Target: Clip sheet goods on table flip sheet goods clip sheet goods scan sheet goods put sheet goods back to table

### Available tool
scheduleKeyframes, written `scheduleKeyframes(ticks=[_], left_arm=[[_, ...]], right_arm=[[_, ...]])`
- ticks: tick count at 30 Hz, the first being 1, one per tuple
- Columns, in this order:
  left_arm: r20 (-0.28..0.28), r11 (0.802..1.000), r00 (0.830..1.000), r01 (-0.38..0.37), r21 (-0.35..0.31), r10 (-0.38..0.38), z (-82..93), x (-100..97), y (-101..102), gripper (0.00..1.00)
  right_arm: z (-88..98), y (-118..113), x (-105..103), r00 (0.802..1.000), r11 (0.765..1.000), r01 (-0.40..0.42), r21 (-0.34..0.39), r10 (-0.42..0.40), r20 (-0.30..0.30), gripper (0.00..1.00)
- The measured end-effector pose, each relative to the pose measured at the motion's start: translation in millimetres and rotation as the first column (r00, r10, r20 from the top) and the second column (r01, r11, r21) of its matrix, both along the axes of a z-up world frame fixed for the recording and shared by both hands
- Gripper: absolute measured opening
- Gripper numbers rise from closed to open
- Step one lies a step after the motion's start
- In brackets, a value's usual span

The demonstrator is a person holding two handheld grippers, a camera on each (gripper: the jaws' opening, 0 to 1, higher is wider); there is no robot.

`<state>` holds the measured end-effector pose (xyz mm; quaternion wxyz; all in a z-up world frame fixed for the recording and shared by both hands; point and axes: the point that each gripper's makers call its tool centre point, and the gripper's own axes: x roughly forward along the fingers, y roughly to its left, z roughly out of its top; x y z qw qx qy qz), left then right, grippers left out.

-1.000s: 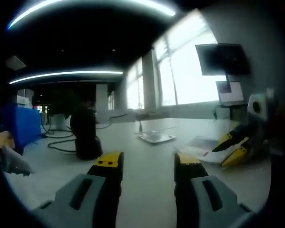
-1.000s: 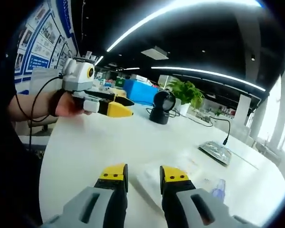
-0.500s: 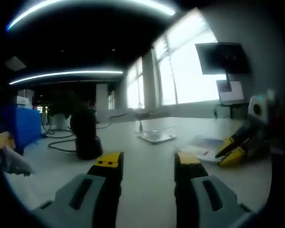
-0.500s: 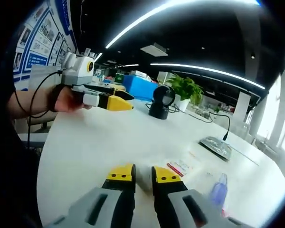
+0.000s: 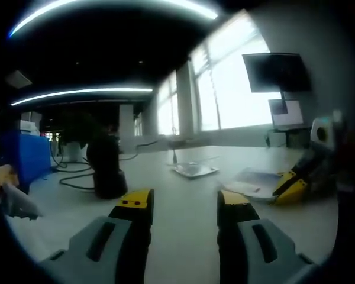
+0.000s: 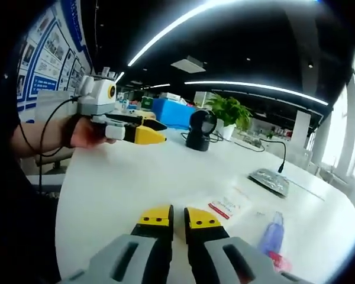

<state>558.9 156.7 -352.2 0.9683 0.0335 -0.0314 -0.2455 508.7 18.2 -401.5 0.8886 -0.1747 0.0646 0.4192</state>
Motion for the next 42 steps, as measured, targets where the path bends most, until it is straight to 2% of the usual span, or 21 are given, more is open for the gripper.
scheduleKeyframes(ticks=[8, 10, 17, 25, 27, 29, 30, 35, 38, 42], left_arm=[[0.0, 1.0, 1.0, -0.001, 0.001, 0.001, -0.1, 0.3, 0.1, 0.35], [-0.001, 1.0, 1.0, -0.001, 0.002, 0.001, -0.2, 0.1, -0.2, 0.35], [0.0, 1.0, 1.0, 0.0, 0.003, 0.0, -0.1, -0.2, -0.3, 0.35], [0.001, 1.0, 1.0, -0.001, 0.004, 0.001, -0.2, -0.6, 0.0, 0.35], [0.001, 1.0, 1.0, -0.001, 0.005, 0.001, -0.3, -0.7, -0.1, 0.35], [0.001, 1.0, 1.0, -0.001, 0.006, 0.001, -0.3, -0.8, -0.1, 0.35], [0.001, 1.0, 1.0, -0.001, 0.007, 0.001, -0.3, -0.8, -0.1, 0.35], [0.002, 1.0, 1.0, -0.001, 0.011, 0.001, -0.6, -0.9, -0.3, 0.35], [0.001, 1.0, 1.0, -0.003, 0.013, 0.003, -0.9, -0.5, -0.1, 0.35], [0.0, 1.0, 1.0, -0.003, 0.015, 0.003, -1.2, -0.5, -0.3, 0.35]], right_arm=[[2.0, 2.3, -4.8, 1.0, 0.999, -0.016, 0.046, 0.017, -0.023, 0.04], [2.4, 1.8, -3.3, 1.0, 0.999, -0.012, 0.036, 0.012, -0.003, 0.0], [9.4, -2.6, -1.1, 1.0, 0.998, 0.017, 0.061, -0.017, 0.011, 0.0], [9.8, -7.7, -15.5, 1.0, 0.999, 0.008, 0.038, -0.009, 0.025, 0.0], [10.5, -10.1, -21.1, 0.999, 1.0, 0.004, 0.021, -0.005, 0.054, 0.0], [12.7, -12.9, -24.4, 0.992, 0.999, -0.004, -0.032, 0.008, 0.13, 0.0], [12.2, -12.9, -25.5, 0.989, 0.999, -0.005, -0.047, 0.011, 0.146, 0.0], [10.2, -9.7, -25.4, 0.989, 0.999, -0.021, -0.027, 0.025, 0.143, 0.0], [6.4, -9.0, -23.5, 0.983, 0.997, -0.028, -0.072, 0.04, 0.178, 0.08], [4.4, -6.0, -19.0, 0.983, 0.998, -0.021, -0.065, 0.033, 0.182, 0.1]])
